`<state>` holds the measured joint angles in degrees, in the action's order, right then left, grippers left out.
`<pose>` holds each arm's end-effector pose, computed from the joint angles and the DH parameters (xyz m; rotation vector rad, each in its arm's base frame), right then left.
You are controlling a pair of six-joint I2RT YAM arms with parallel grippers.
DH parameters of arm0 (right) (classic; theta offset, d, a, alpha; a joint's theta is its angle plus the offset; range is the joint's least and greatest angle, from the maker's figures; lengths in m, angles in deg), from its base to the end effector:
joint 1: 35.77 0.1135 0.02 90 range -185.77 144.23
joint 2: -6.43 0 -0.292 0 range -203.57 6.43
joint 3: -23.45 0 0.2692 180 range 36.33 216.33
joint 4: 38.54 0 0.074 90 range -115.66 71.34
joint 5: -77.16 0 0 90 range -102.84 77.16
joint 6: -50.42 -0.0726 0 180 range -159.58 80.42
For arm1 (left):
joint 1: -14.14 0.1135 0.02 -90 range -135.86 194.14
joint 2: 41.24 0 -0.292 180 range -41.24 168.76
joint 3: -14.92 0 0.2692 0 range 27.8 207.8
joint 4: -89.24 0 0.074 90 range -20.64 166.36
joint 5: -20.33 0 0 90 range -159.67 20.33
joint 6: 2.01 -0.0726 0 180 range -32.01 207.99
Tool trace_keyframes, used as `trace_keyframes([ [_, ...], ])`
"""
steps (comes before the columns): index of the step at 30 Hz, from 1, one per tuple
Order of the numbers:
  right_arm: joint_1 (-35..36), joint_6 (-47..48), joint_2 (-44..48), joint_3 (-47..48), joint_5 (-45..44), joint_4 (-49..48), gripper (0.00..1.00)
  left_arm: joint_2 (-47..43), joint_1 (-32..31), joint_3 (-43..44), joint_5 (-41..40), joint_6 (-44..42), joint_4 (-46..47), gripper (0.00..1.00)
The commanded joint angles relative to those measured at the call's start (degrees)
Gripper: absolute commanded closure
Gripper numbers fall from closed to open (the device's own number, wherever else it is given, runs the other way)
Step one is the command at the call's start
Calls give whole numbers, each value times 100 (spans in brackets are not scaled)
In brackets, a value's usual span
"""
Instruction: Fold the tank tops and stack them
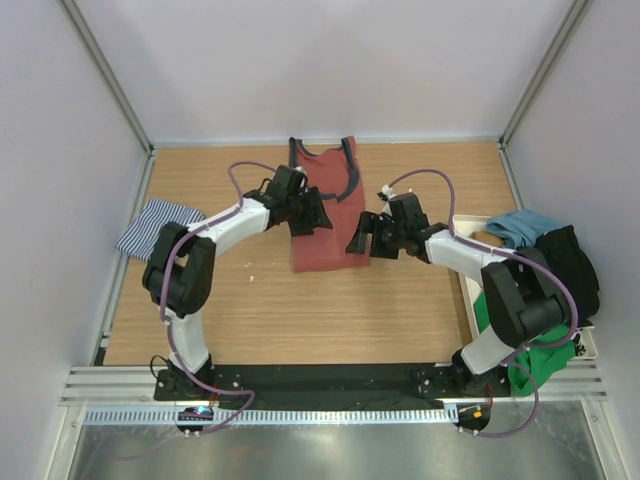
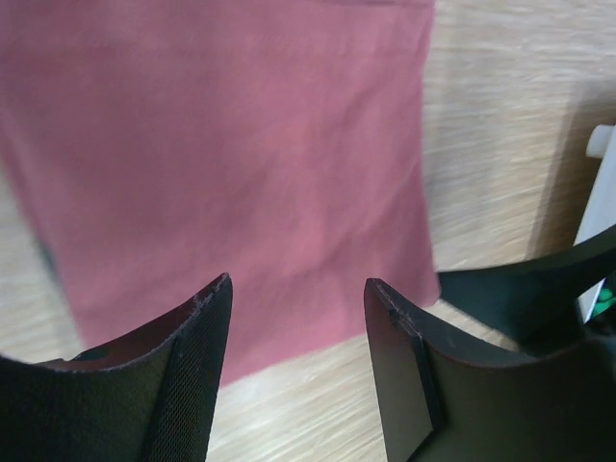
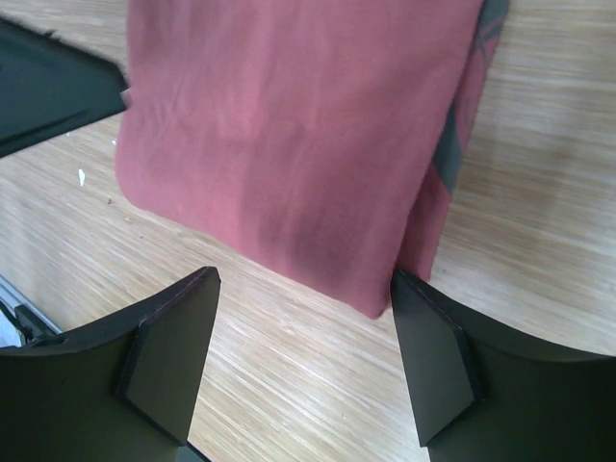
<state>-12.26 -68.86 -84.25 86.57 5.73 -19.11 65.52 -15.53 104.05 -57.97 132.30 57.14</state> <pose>0.3205 0.1646 0.1765 -0.0349 2.4955 0.8010 0.3877 -0.2378 0.2009 -0.2334 2.5800 -0.7829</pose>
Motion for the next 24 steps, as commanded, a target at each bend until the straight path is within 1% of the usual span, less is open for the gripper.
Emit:
trace_keyframes([
  [1,5,-8,-82,-136,287,-802,22,441,-13,538,517,243,287,42],
  [2,5,-17,-91,-181,305,-882,22,677,-12,627,665,279,288,42],
  [7,5,1,-170,-435,507,-1339,24,1153,-12,1049,956,446,279,42],
  [14,5,-175,-144,-708,701,-1498,26,1576,-12,1094,1132,561,419,42],
  [17,5,-201,-100,-752,728,-1367,35,1681,-12,1059,948,526,419,42],
  [18,-4,-192,-82,-744,614,-1201,46,1690,-12,1033,913,508,411,42],
  [19,-13,-184,-73,-744,569,-1139,49,1690,-12,963,869,491,419,42],
  [24,-39,-184,-108,-726,499,-814,50,1471,-4,716,553,359,393,42],
])
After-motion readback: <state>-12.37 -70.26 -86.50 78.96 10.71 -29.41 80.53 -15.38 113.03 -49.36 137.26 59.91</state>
